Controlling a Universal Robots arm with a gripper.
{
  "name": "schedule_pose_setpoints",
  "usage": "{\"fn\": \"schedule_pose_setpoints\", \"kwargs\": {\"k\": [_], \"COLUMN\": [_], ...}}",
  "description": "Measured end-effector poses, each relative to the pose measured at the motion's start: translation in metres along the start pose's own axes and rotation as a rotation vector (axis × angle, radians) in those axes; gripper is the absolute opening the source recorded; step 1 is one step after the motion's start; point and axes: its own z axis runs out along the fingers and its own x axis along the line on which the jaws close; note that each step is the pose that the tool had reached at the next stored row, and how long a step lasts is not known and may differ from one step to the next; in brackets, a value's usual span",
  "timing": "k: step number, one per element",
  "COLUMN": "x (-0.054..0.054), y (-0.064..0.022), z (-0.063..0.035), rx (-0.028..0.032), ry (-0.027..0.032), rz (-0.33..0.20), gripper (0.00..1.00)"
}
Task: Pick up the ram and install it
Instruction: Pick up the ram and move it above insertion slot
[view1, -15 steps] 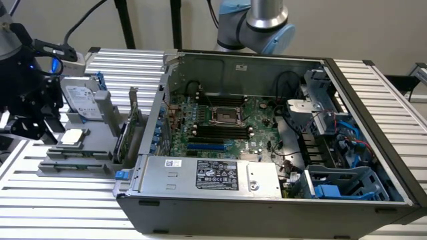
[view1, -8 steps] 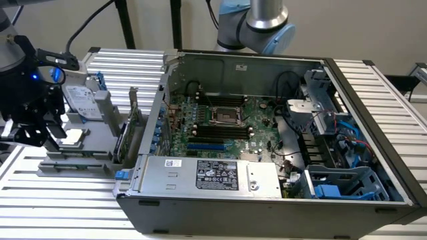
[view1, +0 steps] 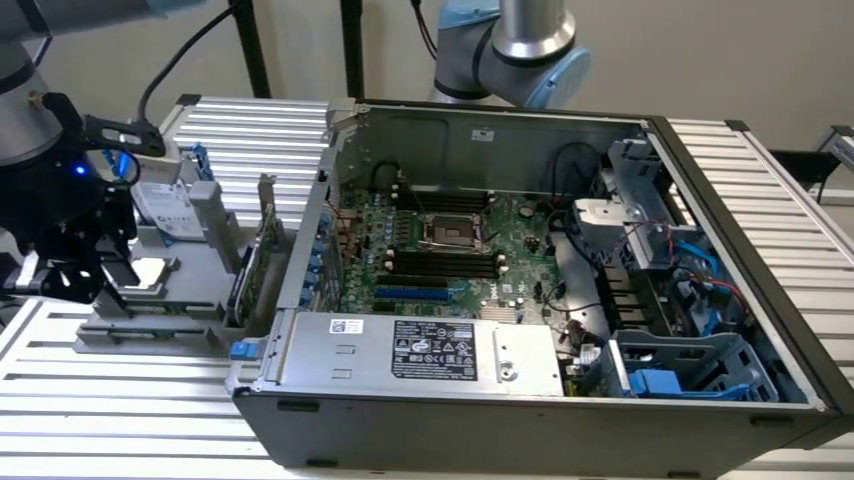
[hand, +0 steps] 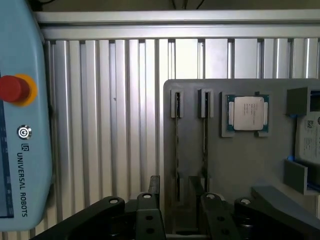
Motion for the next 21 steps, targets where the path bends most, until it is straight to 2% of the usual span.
{"fn": "schedule_pose_setpoints", "kwargs": {"k": [21], "x": [0.0], "y": [0.0016], "z": [0.038], "rx": [0.0], "ry": [0.0001], "rz": [-0.009], "gripper": [0.36]}}
